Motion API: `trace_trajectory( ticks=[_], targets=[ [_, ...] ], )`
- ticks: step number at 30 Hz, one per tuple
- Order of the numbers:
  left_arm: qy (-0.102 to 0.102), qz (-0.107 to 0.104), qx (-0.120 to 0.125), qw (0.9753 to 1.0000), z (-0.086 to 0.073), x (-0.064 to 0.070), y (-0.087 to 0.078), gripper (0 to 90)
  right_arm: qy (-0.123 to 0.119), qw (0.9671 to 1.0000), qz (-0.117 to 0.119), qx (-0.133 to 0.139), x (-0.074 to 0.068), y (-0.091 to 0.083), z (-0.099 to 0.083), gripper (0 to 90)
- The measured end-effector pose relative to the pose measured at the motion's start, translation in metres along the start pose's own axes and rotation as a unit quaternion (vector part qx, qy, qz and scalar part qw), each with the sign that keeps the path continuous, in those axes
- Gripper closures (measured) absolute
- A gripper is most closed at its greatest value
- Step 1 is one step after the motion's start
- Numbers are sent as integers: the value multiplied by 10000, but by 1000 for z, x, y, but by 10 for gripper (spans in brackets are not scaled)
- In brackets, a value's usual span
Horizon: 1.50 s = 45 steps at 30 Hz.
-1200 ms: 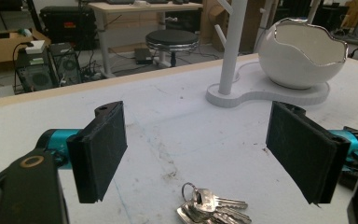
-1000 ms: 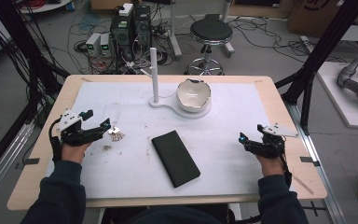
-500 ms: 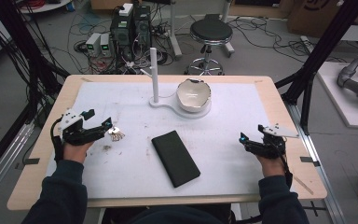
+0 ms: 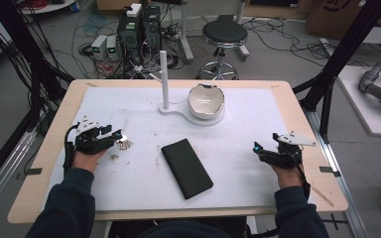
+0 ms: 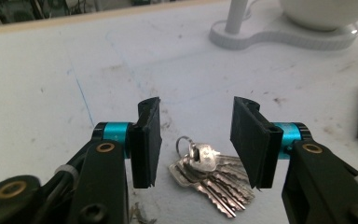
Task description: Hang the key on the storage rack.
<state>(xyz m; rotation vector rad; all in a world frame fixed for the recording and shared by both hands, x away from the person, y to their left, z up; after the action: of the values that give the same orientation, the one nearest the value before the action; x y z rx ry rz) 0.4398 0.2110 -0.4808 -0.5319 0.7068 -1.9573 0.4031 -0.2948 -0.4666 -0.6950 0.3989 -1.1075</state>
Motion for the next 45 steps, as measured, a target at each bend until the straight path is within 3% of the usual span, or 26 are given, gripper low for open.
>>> trace_trajectory(
  ticks=[6, 7, 11, 18, 20, 24, 29, 39, 41, 42, 43, 45],
  targets=[
    [35, 157, -389, 9991, -8, -1, 15, 477, -10, 10000, -7, 44, -1, -2, 1, 204],
    [-45, 173, -445, 9989, -10, -4, 17, 478, -14, 10000, -8, 38, -1, -2, 1, 204],
    [-379, -70, -566, 9977, -14, -10, 20, 645, -40, 10000, 10, 6, -5, -1, 1, 205],
    [-345, -111, -631, 9973, -14, -8, 24, 744, -32, 10000, -7, 9, -3, 1, 2, 205],
    [-352, -108, -639, 9973, -13, -7, 24, 731, -4, 10000, 10, -10, -4, 1, 2, 205],
    [-439, -165, -391, 9981, -6, -5, 17, 678, -45, 10000, -12, 13, -4, 1, 3, 205],
    [-379, -140, -634, 9972, -12, -4, 26, 672, -44, 10000, -10, -14, -4, 1, 2, 205],
    [-386, -72, -626, 9973, -10, -3, 29, 622, -26, 10000, -12, -17, -4, 1, 2, 206],
    [-435, -100, -638, 9970, -9, -4, 31, 721, -45, 10000, -12, -16, -4, 1, 2, 206],
    [-458, -119, -616, 9970, -8, -4, 31, 721, -45, 10000, -12, -16, -4, 1, 2, 206],
    [-453, -165, -629, 9969, -9, -4, 31, 796, -41, 10000, -11, -13, -4, 1, 2, 206],
    [-417, -196, -629, 9970, -9, -3, 31, 832, -44, 10000, -12, -7, -4, 1, 2, 206]
  ],
)
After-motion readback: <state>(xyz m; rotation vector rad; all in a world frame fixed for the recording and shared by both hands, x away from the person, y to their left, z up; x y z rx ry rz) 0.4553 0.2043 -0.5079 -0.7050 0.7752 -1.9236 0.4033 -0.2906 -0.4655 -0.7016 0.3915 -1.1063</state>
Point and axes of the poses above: each handheld gripper's, and its own axes: y roughly forward along the jaws, z roughly out of its top, x roughly to its right, the point moved 10 cm from there along y, roughly forward along the jaws, and after that the axes turned 14 degrees about -x, right-handed, at the moved point
